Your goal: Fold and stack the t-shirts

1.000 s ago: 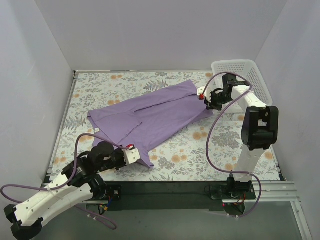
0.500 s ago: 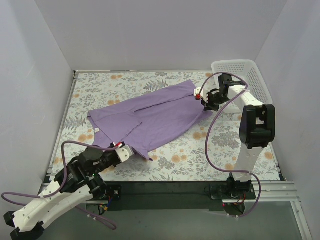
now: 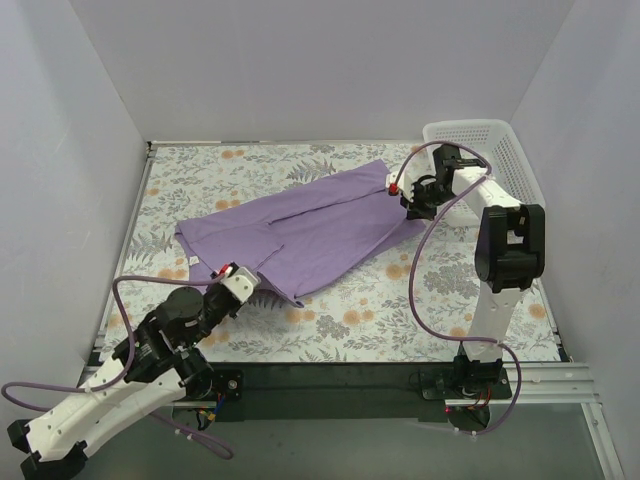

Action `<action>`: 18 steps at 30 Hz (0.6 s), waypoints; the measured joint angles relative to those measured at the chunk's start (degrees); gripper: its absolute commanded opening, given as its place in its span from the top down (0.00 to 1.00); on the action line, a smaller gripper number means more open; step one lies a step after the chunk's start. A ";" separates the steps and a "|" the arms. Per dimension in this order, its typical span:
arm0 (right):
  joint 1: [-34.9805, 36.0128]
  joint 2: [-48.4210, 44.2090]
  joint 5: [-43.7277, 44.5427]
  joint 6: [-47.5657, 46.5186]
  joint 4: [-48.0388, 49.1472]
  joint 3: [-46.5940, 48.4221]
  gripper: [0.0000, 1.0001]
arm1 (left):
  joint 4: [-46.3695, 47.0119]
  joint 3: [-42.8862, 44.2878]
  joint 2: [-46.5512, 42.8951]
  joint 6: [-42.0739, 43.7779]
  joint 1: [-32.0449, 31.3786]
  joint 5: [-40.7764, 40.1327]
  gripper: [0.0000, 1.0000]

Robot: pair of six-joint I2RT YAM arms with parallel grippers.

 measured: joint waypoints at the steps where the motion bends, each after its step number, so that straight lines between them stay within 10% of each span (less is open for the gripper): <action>1: 0.11 0.28 0.07 0.26 -0.02 0.22 0.99 | 0.26 0.00 0.94 -0.48 0.00 -0.44 1.00; 18: 1.05 5.46 1.64 5.90 -0.44 6.54 0.99 | 5.55 -0.33 12.98 -4.48 5.99 -8.87 1.00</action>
